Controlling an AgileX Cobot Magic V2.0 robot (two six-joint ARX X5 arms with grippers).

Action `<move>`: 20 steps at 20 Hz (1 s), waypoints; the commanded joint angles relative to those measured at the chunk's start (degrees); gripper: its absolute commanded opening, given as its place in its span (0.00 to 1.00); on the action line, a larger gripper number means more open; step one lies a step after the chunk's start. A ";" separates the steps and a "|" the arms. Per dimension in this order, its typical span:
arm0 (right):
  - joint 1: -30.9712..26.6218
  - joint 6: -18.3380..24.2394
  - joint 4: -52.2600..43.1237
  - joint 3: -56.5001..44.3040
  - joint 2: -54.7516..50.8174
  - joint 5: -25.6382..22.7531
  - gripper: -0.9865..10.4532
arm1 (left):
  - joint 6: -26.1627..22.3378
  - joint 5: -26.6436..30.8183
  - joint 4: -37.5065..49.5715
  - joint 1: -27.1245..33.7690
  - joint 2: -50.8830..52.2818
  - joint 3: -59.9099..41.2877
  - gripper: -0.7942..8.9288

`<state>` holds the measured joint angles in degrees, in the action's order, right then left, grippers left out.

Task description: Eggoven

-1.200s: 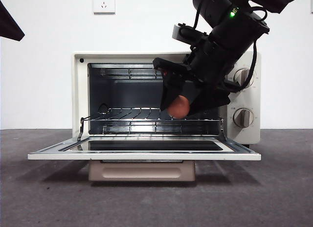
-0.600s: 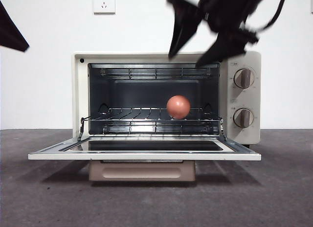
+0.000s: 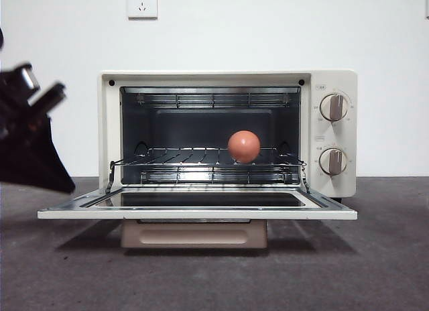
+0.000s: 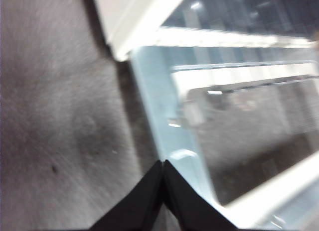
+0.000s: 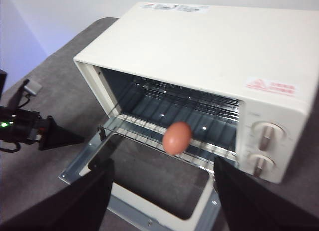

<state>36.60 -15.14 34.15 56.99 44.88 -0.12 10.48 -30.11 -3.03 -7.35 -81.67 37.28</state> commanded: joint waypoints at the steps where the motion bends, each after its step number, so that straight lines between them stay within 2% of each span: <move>1: 0.46 0.70 1.70 1.18 -1.88 -0.83 0.37 | 1.16 0.09 2.99 0.00 -4.63 0.24 0.09; 5: 0.46 0.68 2.89 1.18 -4.33 -2.82 0.37 | 1.16 -0.20 4.96 -0.59 -9.60 0.24 0.09; 10: 0.46 0.70 3.72 1.18 -4.57 -3.17 0.37 | 1.66 -9.64 7.19 -1.03 -12.17 0.24 0.09; 14: 0.46 0.68 3.78 1.18 -4.57 -3.15 0.37 | 2.54 -14.34 7.76 -0.94 -13.14 0.24 0.09; 20: 0.46 0.57 4.37 1.18 -4.57 -3.19 0.37 | 10.99 -23.74 17.03 1.53 -13.11 0.26 0.09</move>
<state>36.60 -14.98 38.79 56.99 39.99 -3.18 19.44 -50.74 11.77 -4.89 -94.13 36.62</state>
